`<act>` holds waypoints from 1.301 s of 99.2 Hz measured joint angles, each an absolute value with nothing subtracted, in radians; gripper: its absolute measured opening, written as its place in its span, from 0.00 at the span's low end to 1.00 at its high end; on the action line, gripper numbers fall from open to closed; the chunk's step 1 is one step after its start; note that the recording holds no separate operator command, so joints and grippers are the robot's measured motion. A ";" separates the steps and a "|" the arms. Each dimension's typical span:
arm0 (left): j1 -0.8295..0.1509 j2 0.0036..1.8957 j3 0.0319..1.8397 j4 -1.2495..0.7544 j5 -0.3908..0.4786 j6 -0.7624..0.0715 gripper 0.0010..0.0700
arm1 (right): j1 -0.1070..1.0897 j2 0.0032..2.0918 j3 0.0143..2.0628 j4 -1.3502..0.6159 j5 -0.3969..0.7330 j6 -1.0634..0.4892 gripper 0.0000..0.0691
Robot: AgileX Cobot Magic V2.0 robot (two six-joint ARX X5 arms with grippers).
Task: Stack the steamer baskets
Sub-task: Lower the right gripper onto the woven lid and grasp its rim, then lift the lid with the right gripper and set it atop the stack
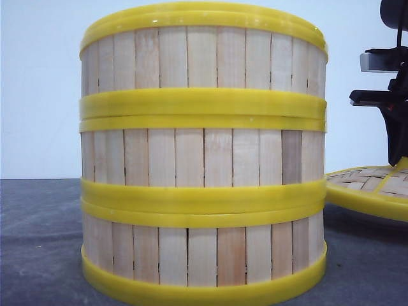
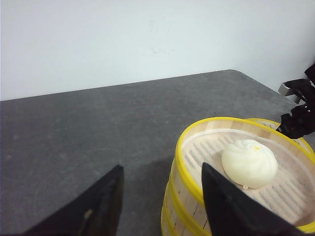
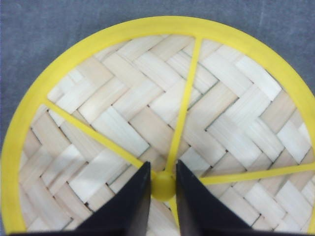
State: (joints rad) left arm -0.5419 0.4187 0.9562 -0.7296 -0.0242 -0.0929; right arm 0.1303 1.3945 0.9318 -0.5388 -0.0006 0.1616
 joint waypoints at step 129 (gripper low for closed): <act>-0.542 0.419 0.956 -0.730 -0.024 -0.093 0.42 | 0.295 1.246 1.566 -1.002 -0.090 0.101 0.08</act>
